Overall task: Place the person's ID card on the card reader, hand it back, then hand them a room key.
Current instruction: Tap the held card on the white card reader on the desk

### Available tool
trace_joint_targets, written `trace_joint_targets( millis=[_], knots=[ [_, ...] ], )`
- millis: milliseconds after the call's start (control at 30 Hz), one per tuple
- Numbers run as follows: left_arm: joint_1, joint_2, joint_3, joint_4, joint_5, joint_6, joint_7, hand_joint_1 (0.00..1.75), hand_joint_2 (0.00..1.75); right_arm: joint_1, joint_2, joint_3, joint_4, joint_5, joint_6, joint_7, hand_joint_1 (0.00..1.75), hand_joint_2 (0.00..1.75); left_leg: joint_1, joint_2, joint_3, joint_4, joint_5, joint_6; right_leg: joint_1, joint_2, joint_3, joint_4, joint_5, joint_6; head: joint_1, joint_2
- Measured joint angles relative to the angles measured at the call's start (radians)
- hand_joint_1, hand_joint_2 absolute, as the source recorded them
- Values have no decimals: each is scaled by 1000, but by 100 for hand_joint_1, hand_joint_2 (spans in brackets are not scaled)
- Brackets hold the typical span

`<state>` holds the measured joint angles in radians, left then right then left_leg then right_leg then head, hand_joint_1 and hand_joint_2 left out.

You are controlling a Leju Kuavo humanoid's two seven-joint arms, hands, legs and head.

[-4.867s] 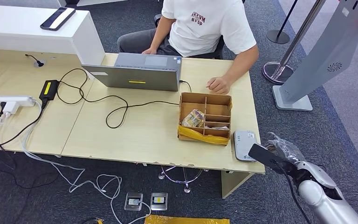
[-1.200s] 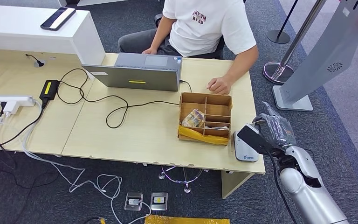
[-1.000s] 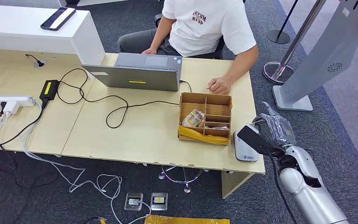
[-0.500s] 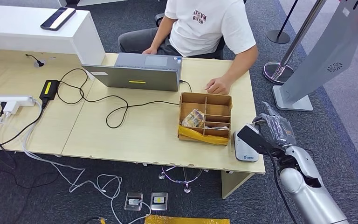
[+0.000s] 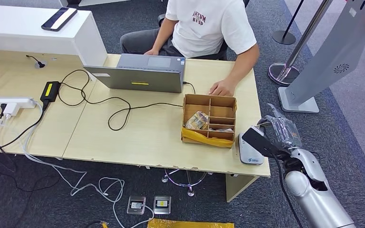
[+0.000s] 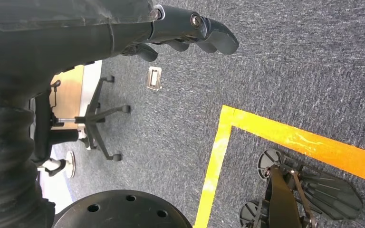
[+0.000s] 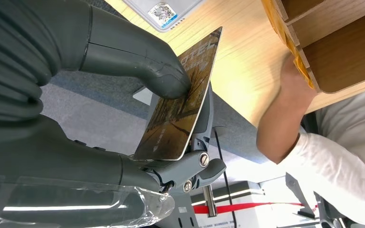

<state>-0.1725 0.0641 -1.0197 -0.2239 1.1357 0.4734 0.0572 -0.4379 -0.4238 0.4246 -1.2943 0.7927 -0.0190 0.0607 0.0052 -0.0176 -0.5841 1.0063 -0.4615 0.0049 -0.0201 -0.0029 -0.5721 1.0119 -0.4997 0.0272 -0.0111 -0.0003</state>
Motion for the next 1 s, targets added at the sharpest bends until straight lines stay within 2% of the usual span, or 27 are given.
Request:
trace_joint_targets(
  millis=[1000],
  knots=[
    [0,0,0,0,0,0,0,0,175,0,0,0,0,0,0,0,175,175,0,0,0,0,0,0,0,0,0,0,0,0,0,0]
  ],
)
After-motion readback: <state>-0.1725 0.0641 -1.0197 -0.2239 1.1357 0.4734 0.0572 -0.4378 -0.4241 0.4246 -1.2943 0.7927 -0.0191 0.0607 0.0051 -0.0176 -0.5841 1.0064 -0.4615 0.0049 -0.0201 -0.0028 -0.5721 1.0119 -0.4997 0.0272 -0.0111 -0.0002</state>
